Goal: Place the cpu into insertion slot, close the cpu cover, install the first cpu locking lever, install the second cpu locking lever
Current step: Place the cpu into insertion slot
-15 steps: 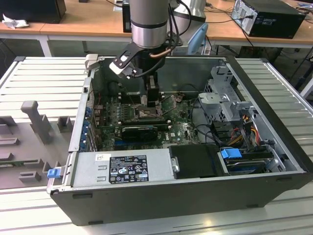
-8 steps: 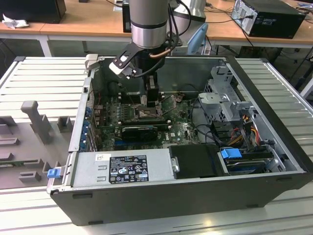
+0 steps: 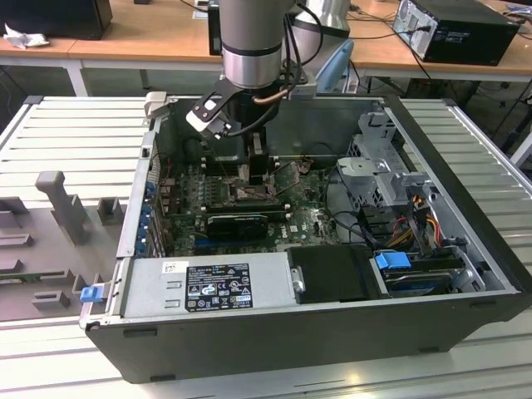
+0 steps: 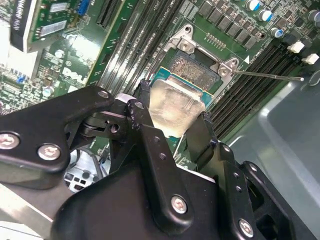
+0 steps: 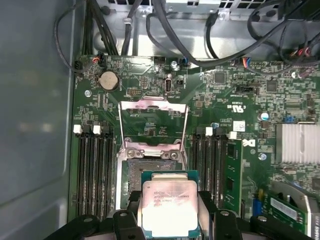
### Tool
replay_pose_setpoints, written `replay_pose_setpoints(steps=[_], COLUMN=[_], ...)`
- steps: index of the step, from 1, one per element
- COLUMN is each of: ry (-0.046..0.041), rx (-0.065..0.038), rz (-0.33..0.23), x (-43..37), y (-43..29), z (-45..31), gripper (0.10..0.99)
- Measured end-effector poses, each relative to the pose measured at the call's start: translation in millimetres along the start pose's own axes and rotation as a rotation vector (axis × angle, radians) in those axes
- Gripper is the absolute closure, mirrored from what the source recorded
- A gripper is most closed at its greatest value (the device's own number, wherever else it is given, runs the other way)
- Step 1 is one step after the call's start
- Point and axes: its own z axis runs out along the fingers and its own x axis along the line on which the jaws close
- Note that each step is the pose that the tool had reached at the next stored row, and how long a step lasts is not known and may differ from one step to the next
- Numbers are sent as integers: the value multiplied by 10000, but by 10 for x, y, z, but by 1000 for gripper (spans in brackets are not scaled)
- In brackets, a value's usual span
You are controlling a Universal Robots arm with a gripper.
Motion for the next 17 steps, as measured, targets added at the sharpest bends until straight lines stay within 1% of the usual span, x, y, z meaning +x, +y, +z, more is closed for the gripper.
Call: replay_pose_setpoints(steps=[7, 8, 12, 14, 17], ry=[1, 4, 4, 4, 3], rx=[0, 0, 1, 1, 1], rz=[-7, -42, -53, -54, -53], x=[35, 45, 78, 111, 131], y=[-11, -13, -20, -29, -46], z=[154, 184, 261, 322, 375], gripper=[557, 557, 557, 557, 557])
